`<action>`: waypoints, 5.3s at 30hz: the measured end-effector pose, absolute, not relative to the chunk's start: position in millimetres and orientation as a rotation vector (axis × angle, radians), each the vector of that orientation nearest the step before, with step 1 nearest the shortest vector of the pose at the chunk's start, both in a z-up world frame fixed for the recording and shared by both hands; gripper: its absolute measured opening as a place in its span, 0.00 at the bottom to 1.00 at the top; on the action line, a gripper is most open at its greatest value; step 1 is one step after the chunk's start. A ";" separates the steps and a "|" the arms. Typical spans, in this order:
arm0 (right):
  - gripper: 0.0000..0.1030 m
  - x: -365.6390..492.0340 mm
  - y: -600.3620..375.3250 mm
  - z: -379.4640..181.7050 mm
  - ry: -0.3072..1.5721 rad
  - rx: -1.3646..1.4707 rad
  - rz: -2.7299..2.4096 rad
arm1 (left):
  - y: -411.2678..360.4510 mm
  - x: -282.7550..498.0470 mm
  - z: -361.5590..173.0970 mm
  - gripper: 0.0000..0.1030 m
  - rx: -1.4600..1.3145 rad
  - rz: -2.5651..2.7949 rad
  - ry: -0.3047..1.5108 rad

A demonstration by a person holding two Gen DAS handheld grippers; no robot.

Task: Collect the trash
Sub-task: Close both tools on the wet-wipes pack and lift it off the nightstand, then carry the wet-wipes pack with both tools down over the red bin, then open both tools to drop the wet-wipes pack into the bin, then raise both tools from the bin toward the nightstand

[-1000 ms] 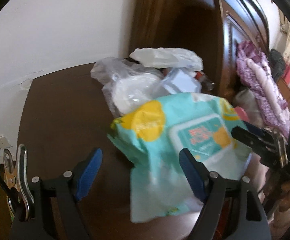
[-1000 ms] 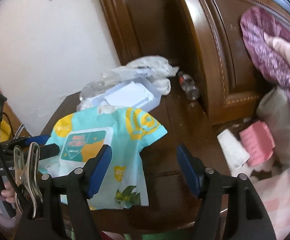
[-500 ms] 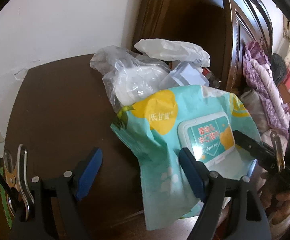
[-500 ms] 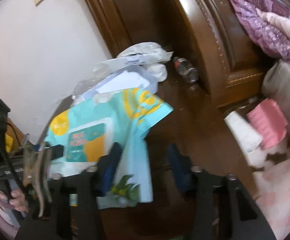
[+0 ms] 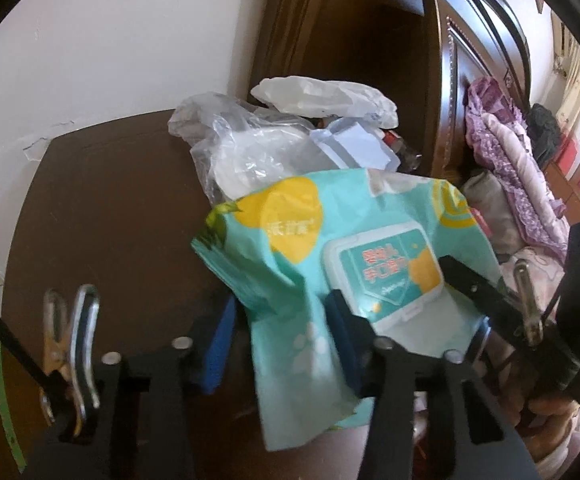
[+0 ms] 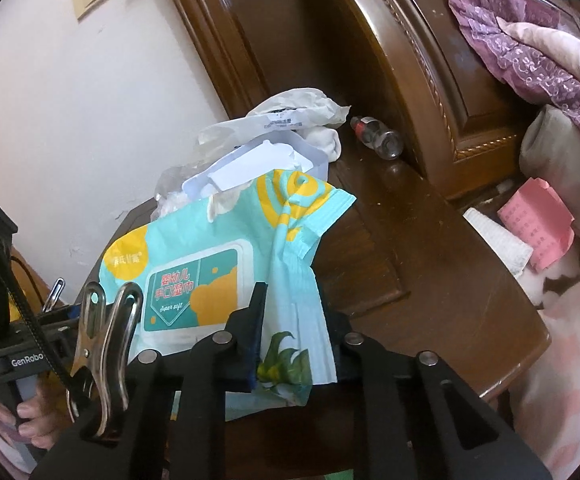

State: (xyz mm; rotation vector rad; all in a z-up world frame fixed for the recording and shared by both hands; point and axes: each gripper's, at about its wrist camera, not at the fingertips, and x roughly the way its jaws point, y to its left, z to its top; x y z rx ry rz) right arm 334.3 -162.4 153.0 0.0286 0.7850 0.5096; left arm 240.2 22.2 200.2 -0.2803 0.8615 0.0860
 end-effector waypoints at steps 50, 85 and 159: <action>0.16 106.2 -148.1 161.0 0.624 0.076 0.544 | 15.7 22.6 209.5 0.34 -0.291 0.011 0.747; 0.16 86.6 -145.2 35.4 1.005 -0.028 0.390 | 13.2 18.5 74.9 0.34 -0.304 0.029 1.055; 0.40 65.6 -148.1 101.2 0.878 0.022 0.447 | 16.3 -32.5 202.1 0.44 -0.291 -0.017 0.827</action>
